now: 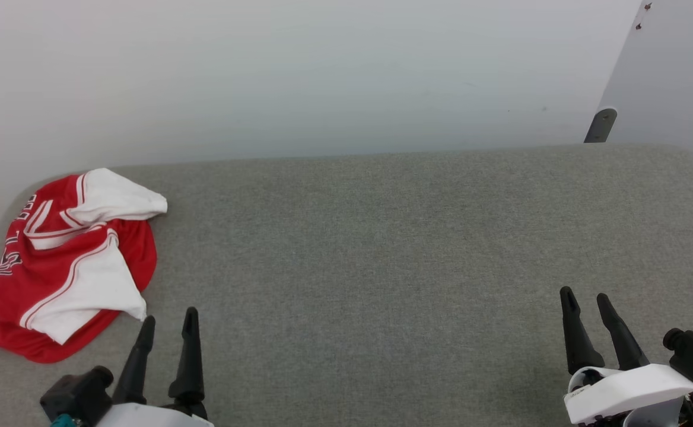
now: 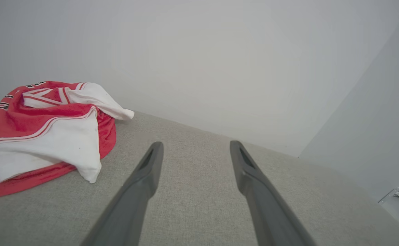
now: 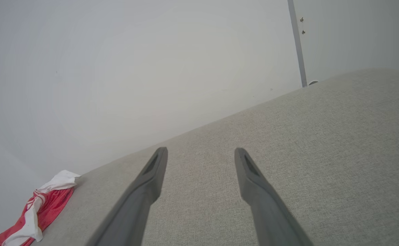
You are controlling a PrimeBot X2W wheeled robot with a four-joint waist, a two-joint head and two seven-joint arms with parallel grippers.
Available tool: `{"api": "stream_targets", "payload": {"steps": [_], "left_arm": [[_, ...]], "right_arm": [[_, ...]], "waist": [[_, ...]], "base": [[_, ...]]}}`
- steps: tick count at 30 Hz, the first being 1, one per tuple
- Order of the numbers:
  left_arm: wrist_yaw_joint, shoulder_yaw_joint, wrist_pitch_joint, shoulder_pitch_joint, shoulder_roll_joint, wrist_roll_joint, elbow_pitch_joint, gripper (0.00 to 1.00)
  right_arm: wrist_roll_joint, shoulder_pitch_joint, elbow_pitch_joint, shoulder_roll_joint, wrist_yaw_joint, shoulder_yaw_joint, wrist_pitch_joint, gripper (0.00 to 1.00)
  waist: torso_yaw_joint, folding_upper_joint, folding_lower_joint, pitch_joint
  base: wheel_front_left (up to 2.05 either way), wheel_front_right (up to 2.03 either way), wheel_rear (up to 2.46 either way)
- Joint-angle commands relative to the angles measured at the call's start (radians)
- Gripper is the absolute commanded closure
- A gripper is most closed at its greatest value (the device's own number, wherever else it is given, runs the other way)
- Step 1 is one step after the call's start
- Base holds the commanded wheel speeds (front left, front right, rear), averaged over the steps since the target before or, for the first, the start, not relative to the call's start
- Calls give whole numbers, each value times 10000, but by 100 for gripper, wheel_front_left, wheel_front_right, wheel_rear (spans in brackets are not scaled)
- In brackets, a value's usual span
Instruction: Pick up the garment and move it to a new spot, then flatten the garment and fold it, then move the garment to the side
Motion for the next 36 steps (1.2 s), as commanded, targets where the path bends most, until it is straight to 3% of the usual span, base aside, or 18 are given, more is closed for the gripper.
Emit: {"api": "stream_targets", "payload": {"steps": [1, 36], "left_arm": [[-80, 11, -82, 7, 49, 279, -127, 0], [-402, -181, -796, 293, 69, 3218, -764, 0]], "right_arm": [[-268, -73, -122, -13, 7, 18, -73, 0], [-2911, -19, -332, -22, 9, 308, -740, 0]], "waist": [[1, 0, 0, -2], [-32, 0, 0, -142]], "base": [[0, 0, 0], [0, 0, 0]]}}
